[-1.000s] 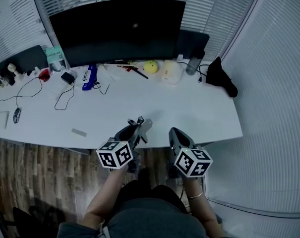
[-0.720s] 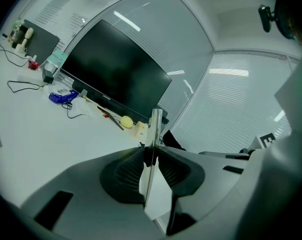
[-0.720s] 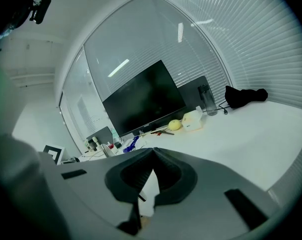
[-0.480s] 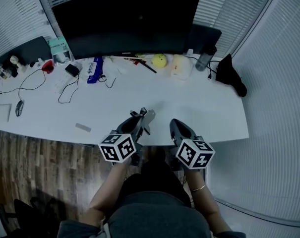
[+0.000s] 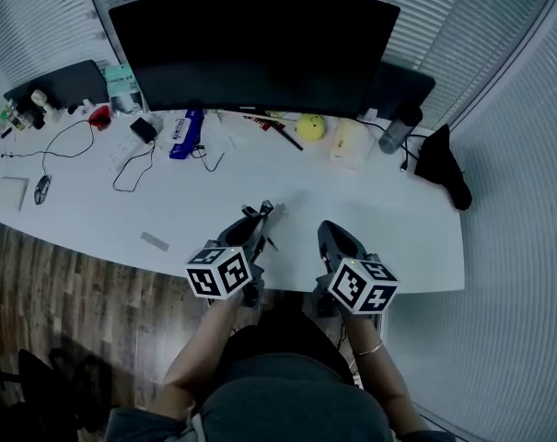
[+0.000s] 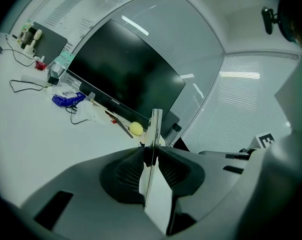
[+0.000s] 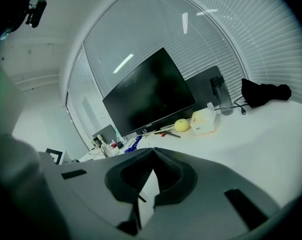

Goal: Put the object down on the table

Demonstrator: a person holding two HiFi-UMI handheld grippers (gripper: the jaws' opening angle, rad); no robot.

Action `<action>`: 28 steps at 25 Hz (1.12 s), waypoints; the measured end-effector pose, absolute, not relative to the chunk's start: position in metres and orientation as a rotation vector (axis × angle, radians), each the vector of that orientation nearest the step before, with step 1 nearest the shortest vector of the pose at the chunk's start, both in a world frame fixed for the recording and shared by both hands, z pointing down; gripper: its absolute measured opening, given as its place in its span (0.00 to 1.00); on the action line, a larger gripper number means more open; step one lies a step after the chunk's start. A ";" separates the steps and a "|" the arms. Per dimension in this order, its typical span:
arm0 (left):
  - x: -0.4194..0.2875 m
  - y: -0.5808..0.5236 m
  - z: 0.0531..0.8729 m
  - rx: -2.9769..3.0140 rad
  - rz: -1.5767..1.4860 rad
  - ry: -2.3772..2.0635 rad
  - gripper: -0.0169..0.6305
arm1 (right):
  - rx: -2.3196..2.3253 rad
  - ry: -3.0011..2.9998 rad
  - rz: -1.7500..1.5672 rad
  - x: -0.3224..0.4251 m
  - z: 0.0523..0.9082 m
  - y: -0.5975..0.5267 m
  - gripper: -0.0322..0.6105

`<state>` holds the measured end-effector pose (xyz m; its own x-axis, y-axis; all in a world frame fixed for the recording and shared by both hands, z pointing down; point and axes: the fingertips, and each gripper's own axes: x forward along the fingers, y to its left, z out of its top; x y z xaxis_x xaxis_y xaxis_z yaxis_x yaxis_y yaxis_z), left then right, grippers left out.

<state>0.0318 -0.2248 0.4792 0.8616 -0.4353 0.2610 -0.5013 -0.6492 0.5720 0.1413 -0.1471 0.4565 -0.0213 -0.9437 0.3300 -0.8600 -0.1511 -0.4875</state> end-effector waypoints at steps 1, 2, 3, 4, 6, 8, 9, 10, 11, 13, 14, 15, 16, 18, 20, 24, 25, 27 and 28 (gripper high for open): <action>0.035 -0.228 0.480 2.368 0.129 -0.684 0.18 | -2.089 1.959 -0.912 0.144 0.457 -0.150 0.05; 0.037 -0.231 0.481 2.365 0.130 -0.693 0.18 | -2.082 1.968 -0.917 0.146 0.458 -0.153 0.05; 0.040 -0.233 0.483 2.362 0.133 -0.700 0.18 | -2.076 1.976 -0.921 0.149 0.459 -0.156 0.05; 0.043 -0.236 0.484 2.360 0.138 -0.708 0.18 | -2.070 1.984 -0.925 0.152 0.459 -0.159 0.05; 0.048 -0.241 0.487 2.356 0.146 -0.723 0.18 | -2.058 1.996 -0.931 0.157 0.460 -0.165 0.05; 0.053 -0.247 0.489 2.348 0.144 -0.733 0.18 | -2.048 2.006 -0.934 0.162 0.460 -0.169 0.05; 0.056 -0.250 0.491 2.342 0.141 -0.737 0.18 | -2.044 2.010 -0.935 0.165 0.460 -0.172 0.05; 0.060 -0.253 0.492 2.336 0.138 -0.739 0.18 | -2.041 2.014 -0.936 0.168 0.461 -0.173 0.05; 0.063 -0.256 0.494 2.330 0.135 -0.742 0.18 | -2.038 2.017 -0.937 0.170 0.462 -0.175 0.05; 0.068 -0.263 0.496 2.322 0.134 -0.747 0.18 | -2.032 2.023 -0.942 0.174 0.462 -0.179 0.05; 0.071 -0.266 0.497 2.318 0.133 -0.751 0.18 | -2.031 2.024 -0.944 0.177 0.462 -0.180 0.05; 0.074 -0.270 0.498 2.313 0.131 -0.754 0.18 | -2.030 2.025 -0.945 0.179 0.462 -0.182 0.05; 0.076 -0.273 0.500 2.305 0.126 -0.758 0.18 | -2.029 2.026 -0.946 0.181 0.462 -0.183 0.05; 0.081 -0.280 0.504 2.278 0.111 -0.764 0.18 | -2.027 2.029 -0.945 0.185 0.462 -0.185 0.05; 0.086 -0.288 0.507 2.255 0.095 -0.766 0.18 | -2.025 2.033 -0.944 0.187 0.462 -0.188 0.05; 0.094 -0.303 0.513 2.269 0.114 -0.781 0.18 | -2.024 2.030 -0.943 0.191 0.462 -0.191 0.06; 0.097 -0.307 0.515 2.275 0.123 -0.783 0.18 | -2.025 2.030 -0.945 0.193 0.462 -0.192 0.05; 0.102 -0.314 0.517 2.275 0.134 -0.782 0.18 | -2.029 2.031 -0.950 0.195 0.464 -0.193 0.05; 0.106 -0.318 0.518 2.272 0.132 -0.779 0.18 | -2.033 2.032 -0.952 0.196 0.464 -0.194 0.05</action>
<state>0.1056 -0.3176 0.5177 0.8122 -0.4955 0.3080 -0.5694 -0.5582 0.6035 0.1964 -0.1939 0.4645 -0.0952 -0.9339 0.3447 -0.8624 -0.0956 -0.4971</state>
